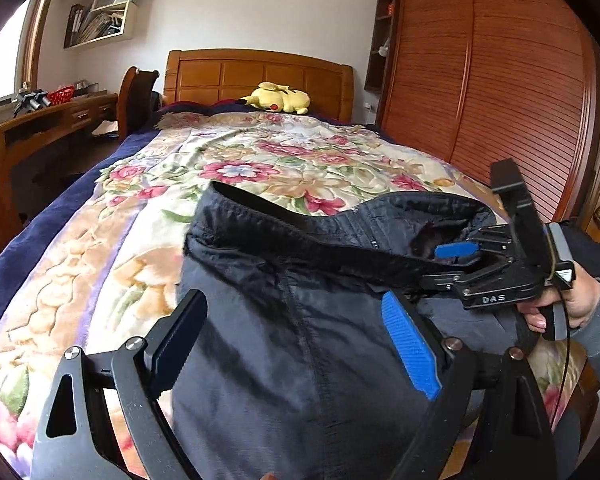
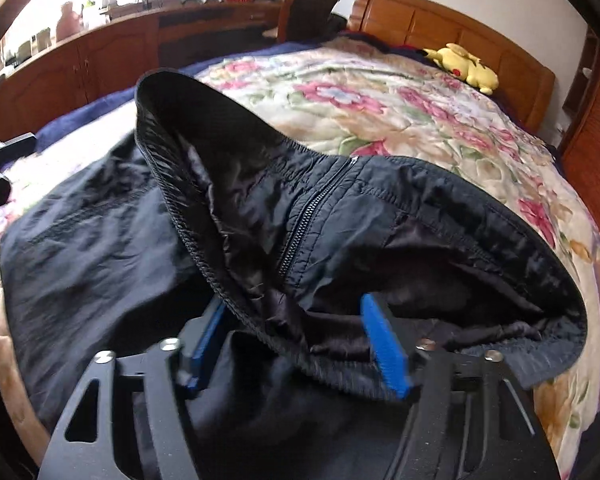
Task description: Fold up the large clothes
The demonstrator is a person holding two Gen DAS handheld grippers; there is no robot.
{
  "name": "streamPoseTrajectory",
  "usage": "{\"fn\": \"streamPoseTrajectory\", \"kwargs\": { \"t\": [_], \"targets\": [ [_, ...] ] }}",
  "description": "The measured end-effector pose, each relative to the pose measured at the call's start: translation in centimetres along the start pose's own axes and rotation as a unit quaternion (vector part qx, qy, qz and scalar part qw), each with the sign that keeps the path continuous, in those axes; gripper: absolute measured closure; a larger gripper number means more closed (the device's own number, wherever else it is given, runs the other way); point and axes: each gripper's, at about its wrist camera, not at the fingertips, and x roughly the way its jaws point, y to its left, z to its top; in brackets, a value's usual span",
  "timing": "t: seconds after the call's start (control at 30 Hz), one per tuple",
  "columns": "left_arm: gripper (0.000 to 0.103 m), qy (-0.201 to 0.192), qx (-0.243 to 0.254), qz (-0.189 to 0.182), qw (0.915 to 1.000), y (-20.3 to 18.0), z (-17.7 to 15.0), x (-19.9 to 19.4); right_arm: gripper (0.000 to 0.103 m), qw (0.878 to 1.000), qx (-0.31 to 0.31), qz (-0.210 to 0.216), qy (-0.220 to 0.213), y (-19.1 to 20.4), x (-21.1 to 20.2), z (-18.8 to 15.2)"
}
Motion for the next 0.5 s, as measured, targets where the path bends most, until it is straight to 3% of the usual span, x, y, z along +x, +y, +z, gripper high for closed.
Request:
{"fn": "streamPoseTrajectory", "kwargs": {
  "t": [0.13,0.23,0.5],
  "targets": [
    [0.013,0.002,0.012,0.015,0.9998,0.6,-0.3,-0.2,0.093,0.999,-0.027,0.01,0.014,1.0,1.4,1.1],
    [0.013,0.003,0.014,0.022,0.9997,1.1,-0.5,-0.2,0.097,0.999,-0.052,-0.009,0.009,1.6,2.0,2.2],
    [0.013,0.003,-0.001,0.019,0.9998,1.7,-0.5,0.0,0.1,0.997,-0.043,-0.068,-0.02,0.2,3.6,7.6]
  ]
}}
